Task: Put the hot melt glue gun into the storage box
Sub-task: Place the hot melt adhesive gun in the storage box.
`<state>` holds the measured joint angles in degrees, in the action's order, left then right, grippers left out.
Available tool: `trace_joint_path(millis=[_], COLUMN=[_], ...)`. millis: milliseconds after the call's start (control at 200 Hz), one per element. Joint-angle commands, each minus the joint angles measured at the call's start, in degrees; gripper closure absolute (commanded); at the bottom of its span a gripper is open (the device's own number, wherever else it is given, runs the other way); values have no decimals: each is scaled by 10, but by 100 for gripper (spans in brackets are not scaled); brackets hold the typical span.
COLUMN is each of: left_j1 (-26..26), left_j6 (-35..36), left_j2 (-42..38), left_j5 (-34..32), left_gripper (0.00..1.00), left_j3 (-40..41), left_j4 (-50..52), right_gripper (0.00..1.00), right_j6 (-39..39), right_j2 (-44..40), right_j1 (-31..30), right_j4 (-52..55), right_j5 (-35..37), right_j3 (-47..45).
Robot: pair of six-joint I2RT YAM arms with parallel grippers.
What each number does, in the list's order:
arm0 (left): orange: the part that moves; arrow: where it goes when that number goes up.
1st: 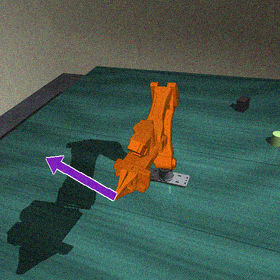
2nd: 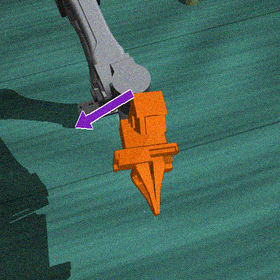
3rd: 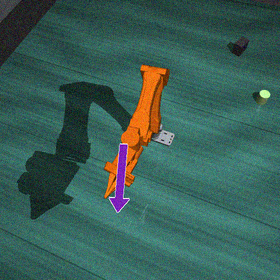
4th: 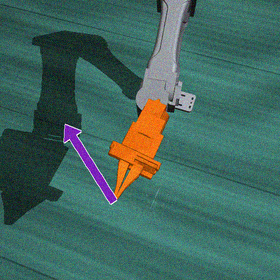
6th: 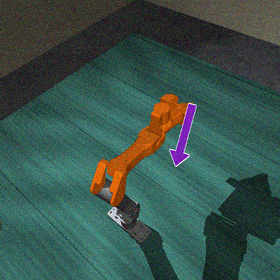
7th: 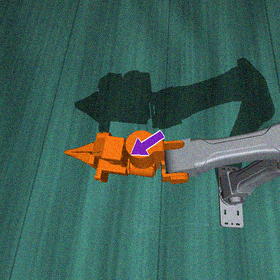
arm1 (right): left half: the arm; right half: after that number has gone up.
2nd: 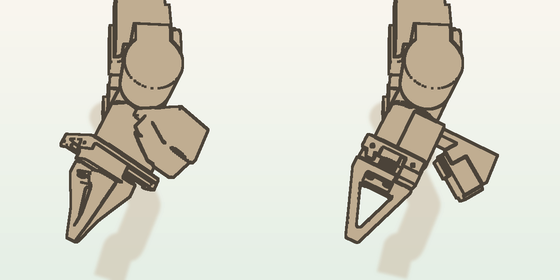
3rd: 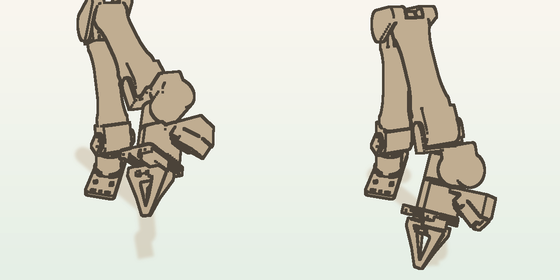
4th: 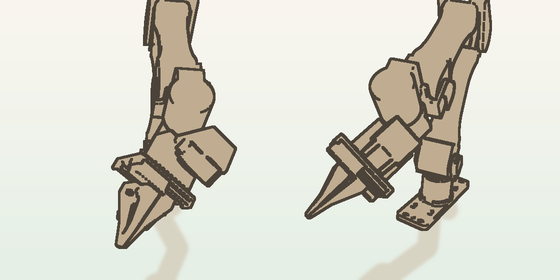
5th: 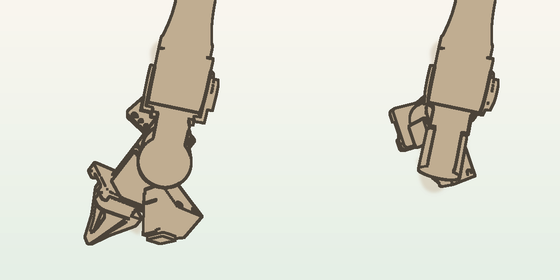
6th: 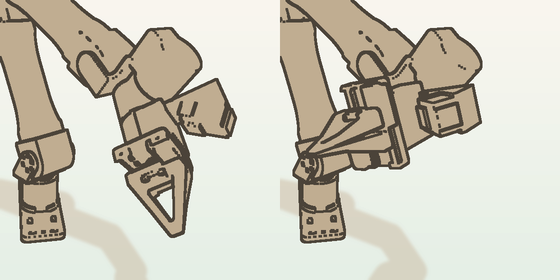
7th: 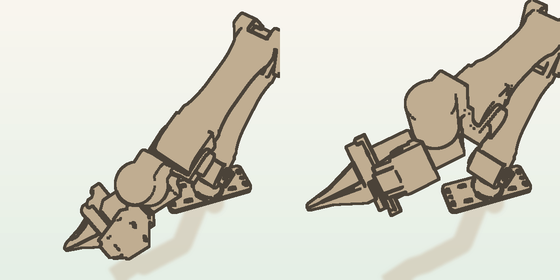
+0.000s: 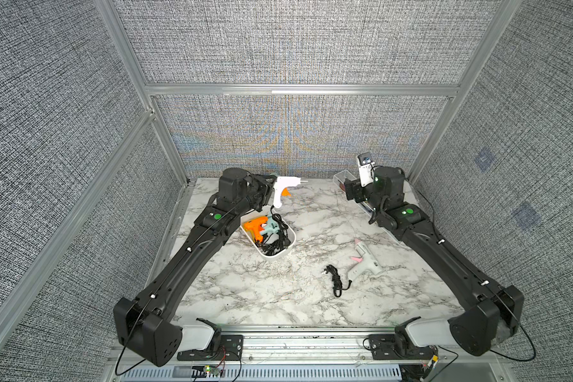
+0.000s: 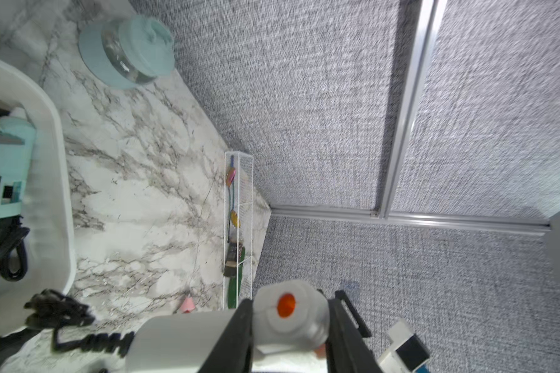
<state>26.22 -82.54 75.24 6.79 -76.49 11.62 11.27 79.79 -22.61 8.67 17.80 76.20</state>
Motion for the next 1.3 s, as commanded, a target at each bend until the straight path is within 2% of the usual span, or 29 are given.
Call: trace_joint_path(millis=[0,85,295,656,966,1081,1186,1291], left_j1=[-1,-4,-11,-12,6,8,1,-24], left_j6=[9,3,-66,-173,-279,-287,-298,-259], left_j2=[-20,-22,-7,11,18,15,-5,-34], left_j5=[-59,-62,-39,-20,-49,-67,-109,-134], left_gripper=[100,100,100,100,100,100,100,100], left_j3=[0,10,104,164,242,255,282,284], left_j4=[-28,-15,-76,-149,-209,-195,-158,-78], right_gripper=[3,3,3,3,3,3,3,3], right_j6=[-14,-17,-17,-7,-9,-8,-7,-5], right_j2=[4,7,9,6,15,18,20,19], right_j1=[-3,-5,-9,-9,-9,-9,-9,-9], right_j4=[-9,-13,-12,-13,-10,-7,-5,-3], right_j5=[-9,-12,-12,-12,-19,-20,-22,-20], right_j3=[3,3,0,-11,-7,-2,-1,-4])
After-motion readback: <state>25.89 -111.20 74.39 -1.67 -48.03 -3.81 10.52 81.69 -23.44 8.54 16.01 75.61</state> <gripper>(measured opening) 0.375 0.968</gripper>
